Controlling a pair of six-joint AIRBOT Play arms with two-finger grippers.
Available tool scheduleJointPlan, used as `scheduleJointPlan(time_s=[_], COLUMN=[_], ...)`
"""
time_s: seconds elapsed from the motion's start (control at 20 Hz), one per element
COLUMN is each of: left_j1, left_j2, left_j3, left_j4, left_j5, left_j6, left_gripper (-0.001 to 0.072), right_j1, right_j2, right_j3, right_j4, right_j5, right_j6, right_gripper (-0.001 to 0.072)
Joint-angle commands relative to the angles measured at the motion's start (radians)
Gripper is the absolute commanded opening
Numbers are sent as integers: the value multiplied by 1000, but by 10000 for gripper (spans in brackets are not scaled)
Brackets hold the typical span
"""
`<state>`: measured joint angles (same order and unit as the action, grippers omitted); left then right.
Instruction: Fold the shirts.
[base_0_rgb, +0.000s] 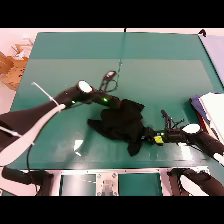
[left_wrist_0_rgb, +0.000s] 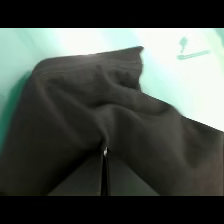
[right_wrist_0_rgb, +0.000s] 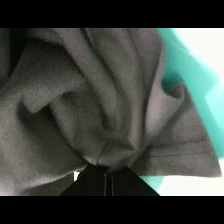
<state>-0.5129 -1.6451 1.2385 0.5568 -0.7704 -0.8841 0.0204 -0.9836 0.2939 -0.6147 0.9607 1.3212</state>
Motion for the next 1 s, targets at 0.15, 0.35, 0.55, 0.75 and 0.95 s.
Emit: scheduleJointPlan(time_s=[0.15,0.35,0.55,0.75,0.95], left_j1=[239,322,325,325,325], left_j2=[319,604,790,882,894], left_j3=[13,66,233,429,560], left_j4=[29,35,44,193,459], left_j5=[-75,-82,-109,-185,-208], left_j6=[-5,-5,-8,-132,-278], left_gripper=[24,24,24,25,25], right_j1=[-219,-298,-344,-438,-486], right_j2=[-3,30,75,110,128], right_j3=[343,849,1335,1685,1780], right_j4=[-64,-2,-3,-11,-41], right_j5=[258,372,377,370,317], right_j6=[-39,-22,34,60,67], right_gripper=[14,14,14,14,14])
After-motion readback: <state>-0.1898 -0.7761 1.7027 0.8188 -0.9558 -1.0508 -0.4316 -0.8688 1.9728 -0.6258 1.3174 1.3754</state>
